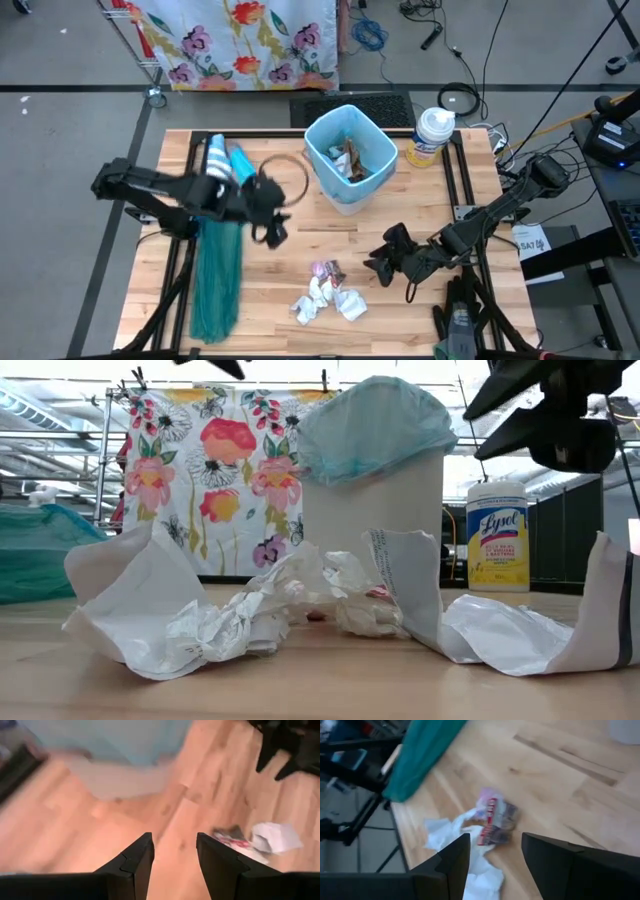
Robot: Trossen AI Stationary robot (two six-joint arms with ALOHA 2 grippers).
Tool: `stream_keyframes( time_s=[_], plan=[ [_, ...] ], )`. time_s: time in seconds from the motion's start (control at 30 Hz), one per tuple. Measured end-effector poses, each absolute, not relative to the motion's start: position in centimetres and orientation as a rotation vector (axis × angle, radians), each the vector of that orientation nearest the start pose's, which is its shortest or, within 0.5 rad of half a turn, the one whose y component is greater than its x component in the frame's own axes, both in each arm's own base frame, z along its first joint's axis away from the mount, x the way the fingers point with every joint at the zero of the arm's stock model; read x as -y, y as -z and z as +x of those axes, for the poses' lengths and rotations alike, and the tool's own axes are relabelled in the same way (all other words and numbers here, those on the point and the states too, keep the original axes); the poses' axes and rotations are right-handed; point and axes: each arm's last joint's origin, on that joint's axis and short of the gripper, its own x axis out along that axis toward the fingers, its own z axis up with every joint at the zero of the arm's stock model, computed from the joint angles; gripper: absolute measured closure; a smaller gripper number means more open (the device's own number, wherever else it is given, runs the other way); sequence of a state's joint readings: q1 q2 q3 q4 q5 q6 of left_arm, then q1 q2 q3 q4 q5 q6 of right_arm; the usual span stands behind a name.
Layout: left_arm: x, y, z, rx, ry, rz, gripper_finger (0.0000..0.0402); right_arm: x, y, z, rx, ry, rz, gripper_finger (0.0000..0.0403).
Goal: Place trash/remove bag and relplace
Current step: Put the pink plastic into the trash bin
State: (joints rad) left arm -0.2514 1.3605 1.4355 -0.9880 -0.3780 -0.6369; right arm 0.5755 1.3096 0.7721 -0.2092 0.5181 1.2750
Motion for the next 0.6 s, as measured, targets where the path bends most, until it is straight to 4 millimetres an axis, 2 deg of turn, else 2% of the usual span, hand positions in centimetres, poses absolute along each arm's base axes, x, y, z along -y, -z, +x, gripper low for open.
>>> stream_keyframes(
  time_s=[0.13, 0.27, 0.43, 0.6],
  plan=[
    [7.8, -32.9, 25.2, -0.776, -0.335, -0.37, 0.0249, -13.2, -22.4, 22.9, -0.553, 0.301, 0.847, 0.0232],
    [9.0, -29.8, 24.7, -0.758, -0.306, -0.425, 0.0249, -13.3, -22.7, 23.1, -0.534, 0.278, 0.858, 0.0232],
    [9.6, -26.8, 23.8, -0.743, -0.278, -0.456, 0.0249, -13.7, -23.1, 24.0, -0.533, 0.28, 0.838, 0.0232],
    [9.5, -24.6, 22.9, -0.746, -0.226, -0.486, 0.0249, -14.1, -22.5, 26.4, -0.614, 0.298, 0.795, 0.0232]
  ],
)
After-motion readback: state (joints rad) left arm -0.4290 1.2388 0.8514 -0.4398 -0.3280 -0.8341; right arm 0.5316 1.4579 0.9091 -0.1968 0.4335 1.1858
